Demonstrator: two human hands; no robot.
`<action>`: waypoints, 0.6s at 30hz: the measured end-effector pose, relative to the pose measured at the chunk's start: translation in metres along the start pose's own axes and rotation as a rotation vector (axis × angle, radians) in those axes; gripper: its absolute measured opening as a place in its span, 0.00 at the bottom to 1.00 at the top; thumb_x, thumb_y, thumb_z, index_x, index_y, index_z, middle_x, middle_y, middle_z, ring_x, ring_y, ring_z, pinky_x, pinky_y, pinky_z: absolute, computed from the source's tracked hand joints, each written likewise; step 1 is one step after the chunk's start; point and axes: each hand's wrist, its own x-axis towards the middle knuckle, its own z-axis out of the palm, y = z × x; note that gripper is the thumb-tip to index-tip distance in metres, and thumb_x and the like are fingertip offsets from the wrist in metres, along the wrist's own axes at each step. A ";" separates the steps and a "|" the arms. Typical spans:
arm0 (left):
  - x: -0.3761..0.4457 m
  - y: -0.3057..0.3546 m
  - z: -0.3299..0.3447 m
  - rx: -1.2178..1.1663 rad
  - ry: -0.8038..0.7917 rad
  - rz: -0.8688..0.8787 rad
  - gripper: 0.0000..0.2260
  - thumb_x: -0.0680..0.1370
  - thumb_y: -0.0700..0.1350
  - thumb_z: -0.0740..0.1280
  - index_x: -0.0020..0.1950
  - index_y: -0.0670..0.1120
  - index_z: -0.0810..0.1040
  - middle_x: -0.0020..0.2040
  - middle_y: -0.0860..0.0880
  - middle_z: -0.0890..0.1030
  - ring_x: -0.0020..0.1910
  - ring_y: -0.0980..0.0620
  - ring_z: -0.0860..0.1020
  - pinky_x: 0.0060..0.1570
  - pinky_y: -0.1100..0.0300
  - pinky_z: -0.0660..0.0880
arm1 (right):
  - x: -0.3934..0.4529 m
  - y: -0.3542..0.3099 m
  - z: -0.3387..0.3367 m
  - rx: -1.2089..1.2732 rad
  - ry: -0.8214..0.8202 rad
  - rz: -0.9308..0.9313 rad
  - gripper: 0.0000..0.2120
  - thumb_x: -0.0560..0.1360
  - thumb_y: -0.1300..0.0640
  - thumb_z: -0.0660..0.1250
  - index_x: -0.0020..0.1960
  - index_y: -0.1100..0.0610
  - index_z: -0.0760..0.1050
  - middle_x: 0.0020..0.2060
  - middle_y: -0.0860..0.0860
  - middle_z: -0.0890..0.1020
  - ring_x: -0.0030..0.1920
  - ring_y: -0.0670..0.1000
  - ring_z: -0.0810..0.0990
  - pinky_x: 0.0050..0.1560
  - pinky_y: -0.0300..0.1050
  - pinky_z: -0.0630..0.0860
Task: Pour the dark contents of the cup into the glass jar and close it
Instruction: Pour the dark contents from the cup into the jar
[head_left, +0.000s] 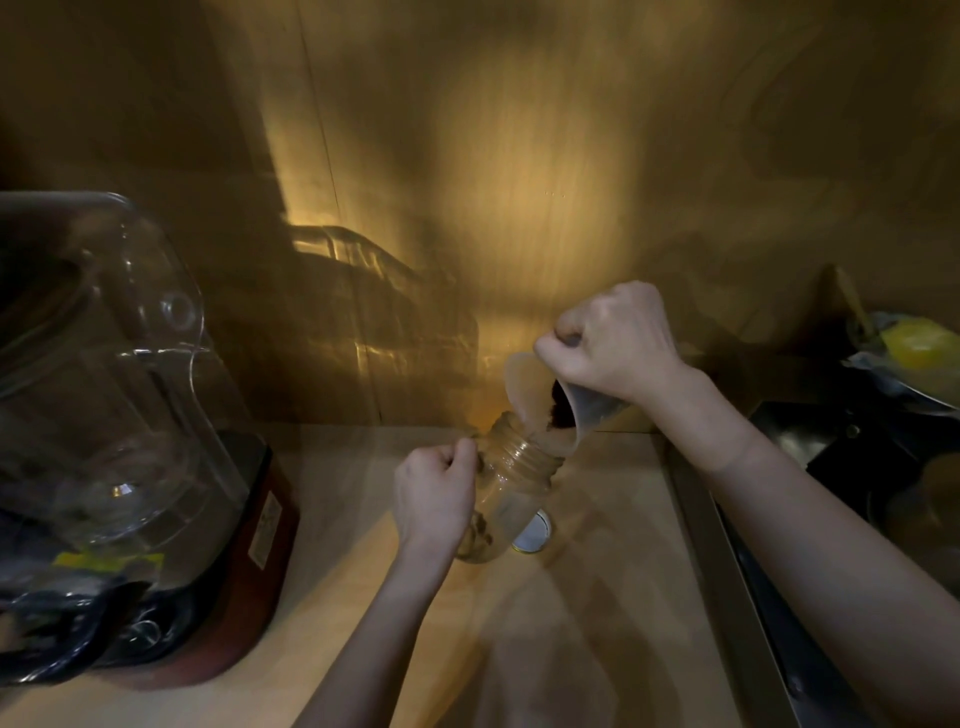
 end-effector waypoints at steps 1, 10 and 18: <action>0.001 0.000 0.001 -0.006 -0.002 -0.001 0.22 0.74 0.44 0.61 0.20 0.47 0.58 0.21 0.48 0.59 0.23 0.50 0.59 0.30 0.55 0.58 | 0.000 0.000 0.000 -0.003 -0.009 -0.010 0.16 0.61 0.61 0.65 0.16 0.60 0.66 0.11 0.57 0.65 0.17 0.49 0.60 0.23 0.39 0.59; 0.005 -0.004 0.006 -0.041 -0.034 0.012 0.20 0.74 0.45 0.61 0.22 0.44 0.65 0.22 0.47 0.62 0.23 0.50 0.61 0.29 0.56 0.60 | 0.006 0.000 -0.002 -0.033 -0.023 -0.096 0.16 0.61 0.61 0.64 0.15 0.61 0.68 0.11 0.55 0.65 0.16 0.48 0.58 0.23 0.38 0.58; 0.008 0.004 0.009 -0.039 -0.012 -0.046 0.23 0.73 0.44 0.61 0.20 0.45 0.57 0.22 0.49 0.58 0.24 0.51 0.58 0.27 0.54 0.57 | 0.010 0.002 -0.006 -0.037 0.010 -0.124 0.19 0.64 0.56 0.56 0.16 0.59 0.68 0.11 0.52 0.64 0.16 0.48 0.59 0.24 0.36 0.56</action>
